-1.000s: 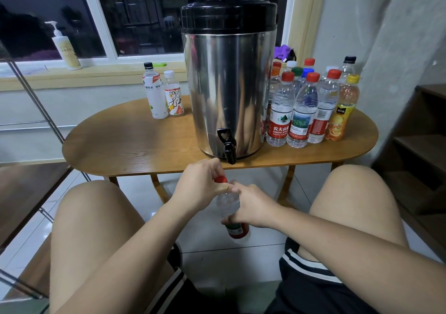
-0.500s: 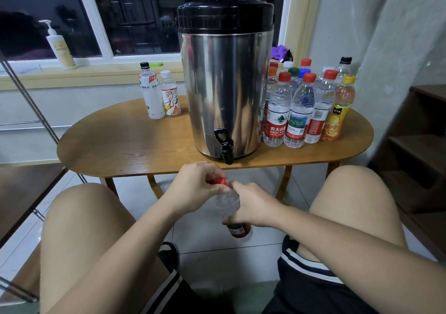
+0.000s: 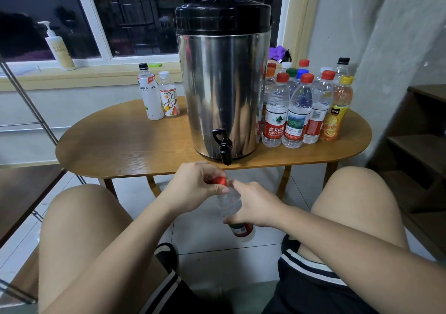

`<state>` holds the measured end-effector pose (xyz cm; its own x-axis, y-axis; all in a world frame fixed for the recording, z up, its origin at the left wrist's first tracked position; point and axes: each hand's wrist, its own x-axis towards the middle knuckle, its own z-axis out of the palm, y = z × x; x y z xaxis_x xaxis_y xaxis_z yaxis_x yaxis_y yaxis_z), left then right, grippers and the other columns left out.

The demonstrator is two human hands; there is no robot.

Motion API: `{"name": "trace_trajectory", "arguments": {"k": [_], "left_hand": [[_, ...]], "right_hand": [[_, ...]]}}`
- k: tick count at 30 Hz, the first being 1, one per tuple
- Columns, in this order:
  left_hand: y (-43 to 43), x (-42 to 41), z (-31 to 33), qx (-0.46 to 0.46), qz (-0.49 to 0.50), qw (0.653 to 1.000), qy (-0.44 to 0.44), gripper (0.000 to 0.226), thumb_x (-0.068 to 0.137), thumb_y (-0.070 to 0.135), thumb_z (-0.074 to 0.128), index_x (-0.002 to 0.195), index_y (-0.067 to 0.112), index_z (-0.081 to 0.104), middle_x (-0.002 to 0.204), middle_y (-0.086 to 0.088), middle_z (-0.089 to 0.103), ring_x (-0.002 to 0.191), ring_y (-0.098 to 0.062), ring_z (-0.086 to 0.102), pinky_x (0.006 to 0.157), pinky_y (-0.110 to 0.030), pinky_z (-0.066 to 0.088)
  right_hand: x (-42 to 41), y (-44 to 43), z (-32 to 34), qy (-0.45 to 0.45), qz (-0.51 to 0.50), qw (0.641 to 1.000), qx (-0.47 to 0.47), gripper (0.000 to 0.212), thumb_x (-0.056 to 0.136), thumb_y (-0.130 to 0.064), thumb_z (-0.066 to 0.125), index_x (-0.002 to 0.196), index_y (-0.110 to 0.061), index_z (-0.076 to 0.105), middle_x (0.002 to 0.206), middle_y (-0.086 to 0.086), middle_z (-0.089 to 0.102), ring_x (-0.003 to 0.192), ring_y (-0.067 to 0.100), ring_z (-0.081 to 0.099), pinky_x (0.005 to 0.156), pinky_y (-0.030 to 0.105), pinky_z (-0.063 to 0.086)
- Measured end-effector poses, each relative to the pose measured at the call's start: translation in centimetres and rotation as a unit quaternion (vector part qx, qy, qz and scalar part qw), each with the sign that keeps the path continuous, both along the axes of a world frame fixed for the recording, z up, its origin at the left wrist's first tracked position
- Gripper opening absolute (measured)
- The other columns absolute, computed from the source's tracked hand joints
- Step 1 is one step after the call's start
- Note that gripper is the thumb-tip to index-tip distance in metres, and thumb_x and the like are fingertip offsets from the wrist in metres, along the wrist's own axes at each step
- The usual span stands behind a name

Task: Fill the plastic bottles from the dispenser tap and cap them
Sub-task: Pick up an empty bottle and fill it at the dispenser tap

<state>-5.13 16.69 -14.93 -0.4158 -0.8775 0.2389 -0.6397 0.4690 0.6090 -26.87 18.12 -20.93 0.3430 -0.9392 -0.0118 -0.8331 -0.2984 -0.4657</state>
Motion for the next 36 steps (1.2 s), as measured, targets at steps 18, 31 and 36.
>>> {"name": "trace_trajectory", "arguments": {"k": [18, 31, 36], "left_hand": [[-0.1, 0.2, 0.4, -0.010, -0.028, 0.999, 0.020, 0.025, 0.086, 0.038, 0.091, 0.107, 0.030, 0.082, 0.097, 0.016, 0.075, 0.094, -0.003, 0.068, 0.079, -0.011, 0.050], [-0.1, 0.6, 0.0, -0.014, 0.001, 0.992, 0.122, 0.004, 0.099, 0.039, 0.078, 0.102, 0.038, 0.081, 0.097, 0.020, 0.078, 0.095, -0.008, 0.072, 0.079, -0.020, 0.054], [0.0, 0.7, 0.2, 0.009, -0.012, 0.992, 0.122, 0.006, 0.102, 0.037, 0.076, 0.105, 0.038, 0.080, 0.096, 0.016, 0.079, 0.095, -0.009, 0.073, 0.084, -0.028, 0.058]], "right_hand": [[-0.8, 0.4, 1.9, -0.021, 0.010, 0.999, 0.029, 0.084, 0.058, -0.073, 0.089, 0.128, -0.047, 0.050, 0.111, -0.009, 0.069, 0.099, 0.014, 0.069, 0.083, 0.042, 0.066], [-6.3, -0.3, 10.0, -0.177, -0.069, 0.981, -0.040, 0.053, 0.068, -0.042, 0.100, 0.112, -0.041, 0.069, 0.108, -0.018, 0.078, 0.100, 0.001, 0.074, 0.093, 0.038, 0.064], [-9.1, -2.9, 13.8, -0.153, -0.144, 0.972, -0.108, 0.061, 0.071, -0.049, 0.097, 0.121, -0.037, 0.065, 0.111, -0.023, 0.072, 0.100, 0.000, 0.069, 0.089, 0.031, 0.058]]}}
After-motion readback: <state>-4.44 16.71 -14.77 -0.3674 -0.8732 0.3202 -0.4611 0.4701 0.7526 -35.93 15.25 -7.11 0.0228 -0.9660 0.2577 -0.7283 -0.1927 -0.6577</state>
